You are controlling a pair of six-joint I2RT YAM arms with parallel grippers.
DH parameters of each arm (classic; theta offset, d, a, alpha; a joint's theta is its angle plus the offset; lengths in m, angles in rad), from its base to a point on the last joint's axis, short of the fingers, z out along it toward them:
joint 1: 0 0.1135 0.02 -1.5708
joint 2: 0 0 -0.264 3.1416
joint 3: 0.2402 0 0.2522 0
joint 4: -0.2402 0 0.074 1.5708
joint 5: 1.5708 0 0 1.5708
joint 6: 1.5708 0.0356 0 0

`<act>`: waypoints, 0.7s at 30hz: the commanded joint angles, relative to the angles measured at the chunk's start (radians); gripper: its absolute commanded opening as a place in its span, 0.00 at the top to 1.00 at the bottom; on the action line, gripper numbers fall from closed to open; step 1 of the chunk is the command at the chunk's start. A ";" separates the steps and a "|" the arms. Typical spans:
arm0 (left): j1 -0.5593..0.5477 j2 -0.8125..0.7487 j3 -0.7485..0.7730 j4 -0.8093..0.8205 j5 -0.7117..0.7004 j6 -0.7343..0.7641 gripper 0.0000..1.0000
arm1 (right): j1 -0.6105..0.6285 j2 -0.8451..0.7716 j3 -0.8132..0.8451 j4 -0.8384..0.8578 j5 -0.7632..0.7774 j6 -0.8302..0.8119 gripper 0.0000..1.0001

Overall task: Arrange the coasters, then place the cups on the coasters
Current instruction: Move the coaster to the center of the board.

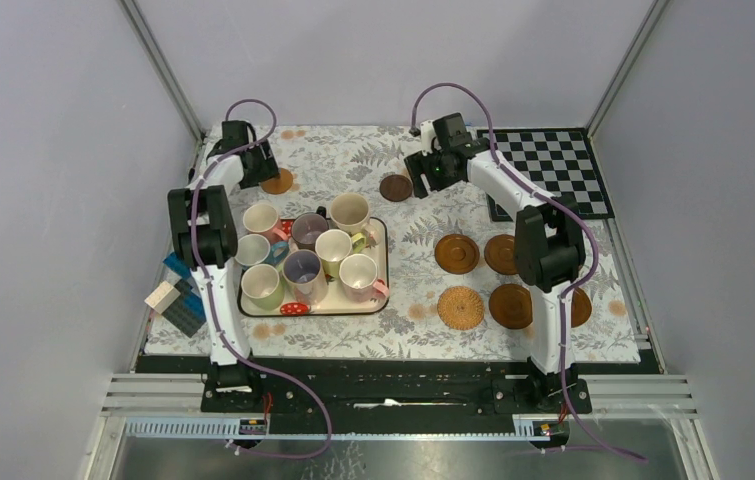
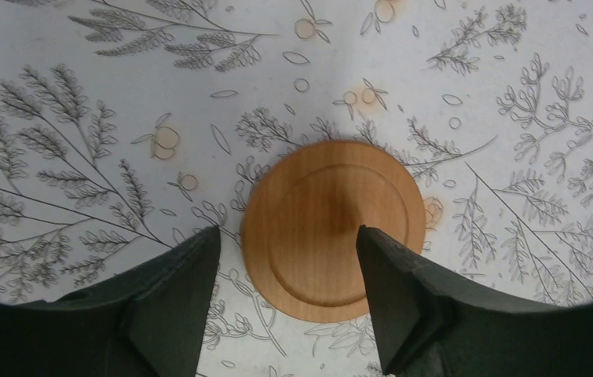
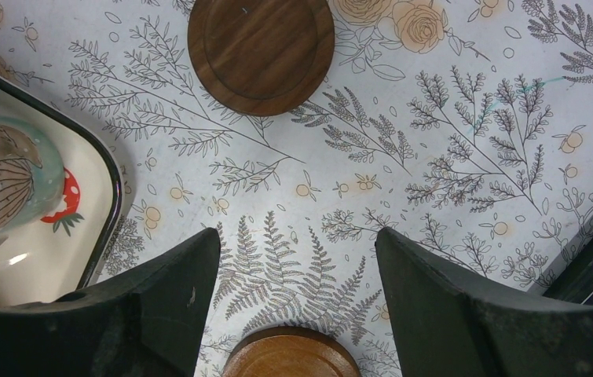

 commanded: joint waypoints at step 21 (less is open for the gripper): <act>-0.383 0.199 0.209 -0.091 0.253 0.191 0.48 | -0.091 -0.136 -0.109 -0.026 0.016 -0.021 0.21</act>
